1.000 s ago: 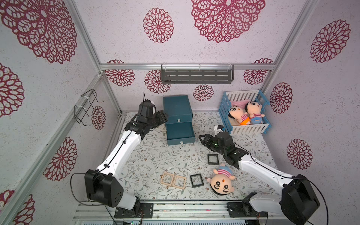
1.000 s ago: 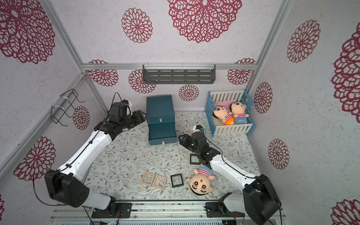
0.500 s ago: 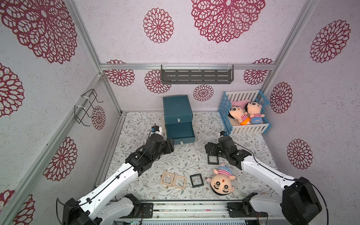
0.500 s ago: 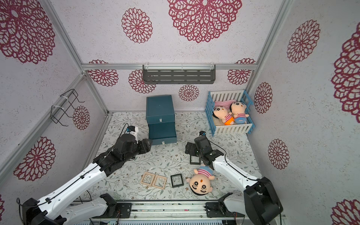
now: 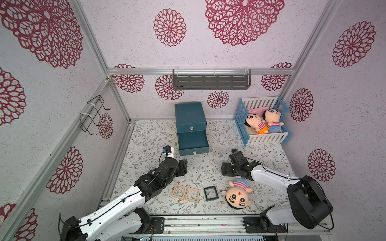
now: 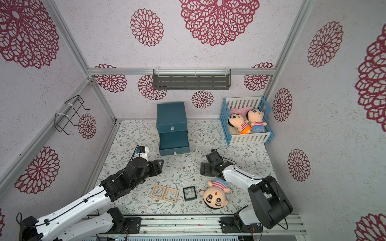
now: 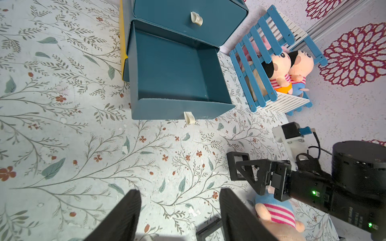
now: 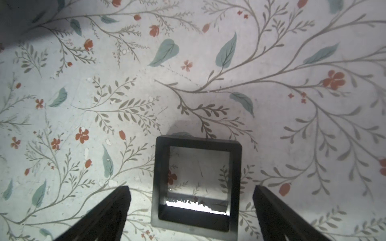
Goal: Place the brooch boxes into the drawer by color
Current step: Pick up the brooch box from the center of the board.
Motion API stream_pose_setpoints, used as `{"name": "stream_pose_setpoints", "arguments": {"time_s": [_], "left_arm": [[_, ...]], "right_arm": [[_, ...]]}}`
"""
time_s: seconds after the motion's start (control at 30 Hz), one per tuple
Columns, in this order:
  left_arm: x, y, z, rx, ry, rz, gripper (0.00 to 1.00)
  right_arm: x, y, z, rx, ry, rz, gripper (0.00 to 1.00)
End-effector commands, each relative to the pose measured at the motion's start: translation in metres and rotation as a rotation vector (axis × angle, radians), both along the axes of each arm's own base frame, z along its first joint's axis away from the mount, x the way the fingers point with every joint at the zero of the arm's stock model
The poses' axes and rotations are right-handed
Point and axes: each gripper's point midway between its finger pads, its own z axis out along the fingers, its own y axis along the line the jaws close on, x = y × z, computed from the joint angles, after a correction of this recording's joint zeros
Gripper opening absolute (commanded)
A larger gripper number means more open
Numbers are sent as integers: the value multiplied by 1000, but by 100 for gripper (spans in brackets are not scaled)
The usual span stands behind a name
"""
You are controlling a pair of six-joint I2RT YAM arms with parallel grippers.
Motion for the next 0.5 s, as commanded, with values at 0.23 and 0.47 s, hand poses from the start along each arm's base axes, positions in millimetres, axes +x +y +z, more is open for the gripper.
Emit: {"name": "stream_pose_setpoints", "arguments": {"time_s": [0.23,0.47], "left_arm": [[-2,-4,5,-18,-17,-4,67],[-2,-8,5,-19,-8,-17,67]], "right_arm": [[11,-2,-5,-43,-5,1,99],[11,2,-13,-74,7,12,87]]}}
